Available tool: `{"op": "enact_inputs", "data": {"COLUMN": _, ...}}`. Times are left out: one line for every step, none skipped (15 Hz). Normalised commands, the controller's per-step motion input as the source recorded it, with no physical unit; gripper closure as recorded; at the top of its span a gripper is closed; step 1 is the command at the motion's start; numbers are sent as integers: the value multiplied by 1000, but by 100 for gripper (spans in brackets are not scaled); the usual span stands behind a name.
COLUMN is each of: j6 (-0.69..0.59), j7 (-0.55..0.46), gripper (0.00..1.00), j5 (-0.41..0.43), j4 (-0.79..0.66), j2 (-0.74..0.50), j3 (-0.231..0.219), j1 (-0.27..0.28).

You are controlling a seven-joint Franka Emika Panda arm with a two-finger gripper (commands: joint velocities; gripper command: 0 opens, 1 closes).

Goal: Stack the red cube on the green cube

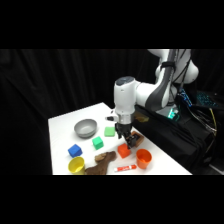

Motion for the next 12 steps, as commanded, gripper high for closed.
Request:
{"op": "enact_inputs", "data": {"j6": 342, "j7": 175, "gripper": 0, "j5": -51, "j4": -75, "j2": 97, "j3": -81, "j1": 115}}
{"op": "enact_inputs", "data": {"j6": 328, "j7": 184, "gripper": 0, "j5": -67, "j4": -69, "j2": 94, "j3": -99, "j1": 127}}
{"op": "enact_inputs", "data": {"j6": 315, "j7": 179, "gripper": 0, "j5": -73, "j4": -68, "j2": 88, "j3": -109, "j1": 133}}
{"op": "enact_inputs", "data": {"j6": 296, "j7": 171, "gripper": 0, "j5": -74, "j4": -63, "j2": 84, "j3": -111, "j1": 136}}
{"op": "enact_inputs", "data": {"j6": 275, "j7": 157, "gripper": 0, "j5": -63, "j4": -55, "j2": 82, "j3": -106, "j1": 133}}
{"op": "enact_inputs", "data": {"j6": 253, "j7": 149, "gripper": 0, "j5": -59, "j4": -42, "j2": 87, "j3": -103, "j1": 137}}
{"op": "enact_inputs", "data": {"j6": 234, "j7": 139, "gripper": 0, "j5": -53, "j4": -28, "j2": 94, "j3": -97, "j1": 138}}
{"op": "enact_inputs", "data": {"j6": 233, "j7": 143, "gripper": 0, "j5": -60, "j4": -20, "j2": 95, "j3": -103, "j1": 148}}
{"op": "enact_inputs", "data": {"j6": 230, "j7": 155, "gripper": 0, "j5": -68, "j4": -16, "j2": 90, "j3": -117, "j1": 160}}
{"op": "enact_inputs", "data": {"j6": 238, "j7": 170, "gripper": 0, "j5": -79, "j4": -13, "j2": 88, "j3": -133, "j1": 172}}
{"op": "enact_inputs", "data": {"j6": 249, "j7": 172, "gripper": 0, "j5": -86, "j4": -7, "j2": 90, "j3": -148, "j1": 174}}
{"op": "enact_inputs", "data": {"j6": 268, "j7": 167, "gripper": 0, "j5": -87, "j4": -6, "j2": 88, "j3": -151, "j1": 170}}
